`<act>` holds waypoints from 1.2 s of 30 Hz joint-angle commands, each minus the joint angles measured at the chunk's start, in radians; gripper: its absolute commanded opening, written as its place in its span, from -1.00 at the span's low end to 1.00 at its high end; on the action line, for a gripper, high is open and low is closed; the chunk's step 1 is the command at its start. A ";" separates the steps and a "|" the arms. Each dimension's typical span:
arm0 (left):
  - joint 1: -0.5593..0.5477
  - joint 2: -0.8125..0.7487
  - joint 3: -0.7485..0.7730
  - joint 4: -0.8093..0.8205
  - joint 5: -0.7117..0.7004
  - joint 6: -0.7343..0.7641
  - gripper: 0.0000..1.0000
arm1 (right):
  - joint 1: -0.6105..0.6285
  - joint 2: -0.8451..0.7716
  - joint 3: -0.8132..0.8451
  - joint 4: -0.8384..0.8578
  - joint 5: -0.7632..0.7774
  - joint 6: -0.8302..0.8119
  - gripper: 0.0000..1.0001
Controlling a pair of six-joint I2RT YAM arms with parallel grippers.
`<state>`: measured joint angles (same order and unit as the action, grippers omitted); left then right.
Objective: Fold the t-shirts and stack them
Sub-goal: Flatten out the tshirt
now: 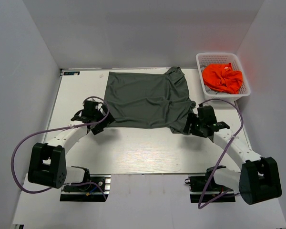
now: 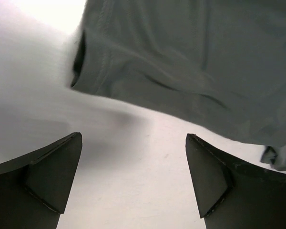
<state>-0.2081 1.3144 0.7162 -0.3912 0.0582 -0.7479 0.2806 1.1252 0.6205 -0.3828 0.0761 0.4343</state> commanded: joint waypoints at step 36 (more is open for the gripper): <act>-0.004 0.236 0.085 0.107 -0.004 0.033 0.99 | 0.060 -0.032 0.125 -0.113 -0.234 -0.019 -0.88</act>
<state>-0.2089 1.5326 0.7837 -0.2607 0.0784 -0.7296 0.3058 1.0443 0.7692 -0.5667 -0.1692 0.4339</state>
